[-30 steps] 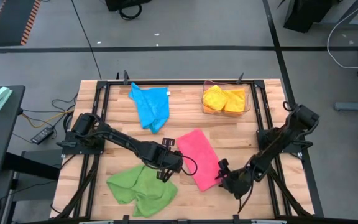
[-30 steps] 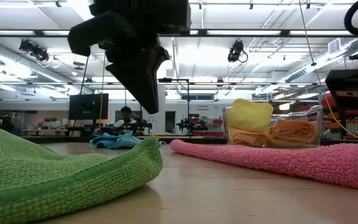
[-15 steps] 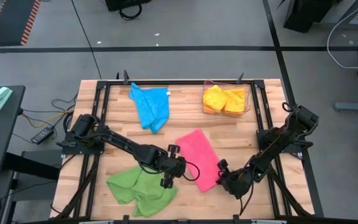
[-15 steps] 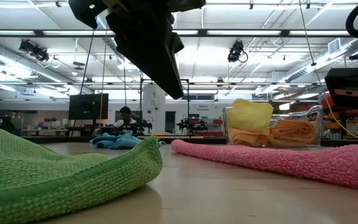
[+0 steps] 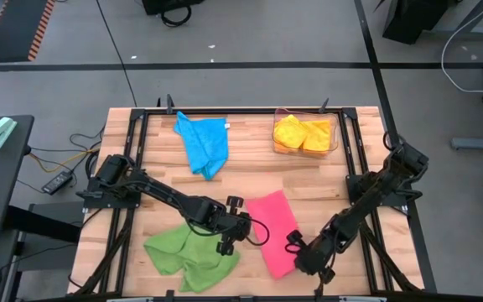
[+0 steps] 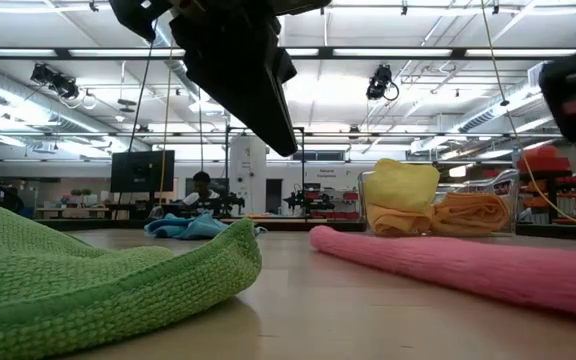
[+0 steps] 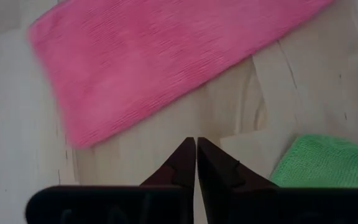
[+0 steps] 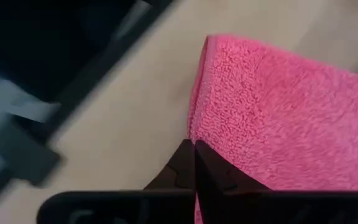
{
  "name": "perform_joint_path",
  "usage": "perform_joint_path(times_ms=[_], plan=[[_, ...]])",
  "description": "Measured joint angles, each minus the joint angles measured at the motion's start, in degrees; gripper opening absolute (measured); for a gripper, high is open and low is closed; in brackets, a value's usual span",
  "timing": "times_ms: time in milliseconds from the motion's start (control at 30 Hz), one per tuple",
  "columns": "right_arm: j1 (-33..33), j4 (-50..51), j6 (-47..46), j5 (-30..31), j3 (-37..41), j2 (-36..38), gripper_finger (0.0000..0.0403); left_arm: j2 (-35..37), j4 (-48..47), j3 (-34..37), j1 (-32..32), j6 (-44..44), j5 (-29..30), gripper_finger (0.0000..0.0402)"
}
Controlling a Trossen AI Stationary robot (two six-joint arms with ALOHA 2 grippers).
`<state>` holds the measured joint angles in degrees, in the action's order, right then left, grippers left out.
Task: Fold microfiber towels
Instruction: Fold the pink microfiber cloth
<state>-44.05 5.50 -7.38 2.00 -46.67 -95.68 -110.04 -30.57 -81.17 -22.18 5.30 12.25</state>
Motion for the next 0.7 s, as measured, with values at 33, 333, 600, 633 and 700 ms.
perform_joint_path(times_ms=[33, 333, 600, 633, 700], plan=[[0.42, 0.00, -0.06, -2.07, -0.65, 0.00, 0.0002, 0.00, 0.00, 0.00, -0.12, 0.05, 0.00, 0.0022], [4.98, 2.56, -1.78, -9.59, -3.17, 1.33, 0.0001, 0.00, -0.04, 0.00, -1.45, -0.06, 0.01, 0.0018], [10.18, 6.45, -0.78, -8.56, -3.21, 5.07, 0.0000, 0.00, -0.07, 0.00, -2.60, -0.69, -0.04, 0.0020], [11.03, 6.74, -0.57, -8.48, -3.21, 5.03, 0.0000, 0.00, -0.08, 0.00, -2.58, -0.68, -0.03, 0.0018], [12.63, 6.80, -0.15, -8.44, -3.21, 4.57, 0.0000, 0.00, -0.08, 0.00, -2.56, -0.66, 0.00, 0.0014]])
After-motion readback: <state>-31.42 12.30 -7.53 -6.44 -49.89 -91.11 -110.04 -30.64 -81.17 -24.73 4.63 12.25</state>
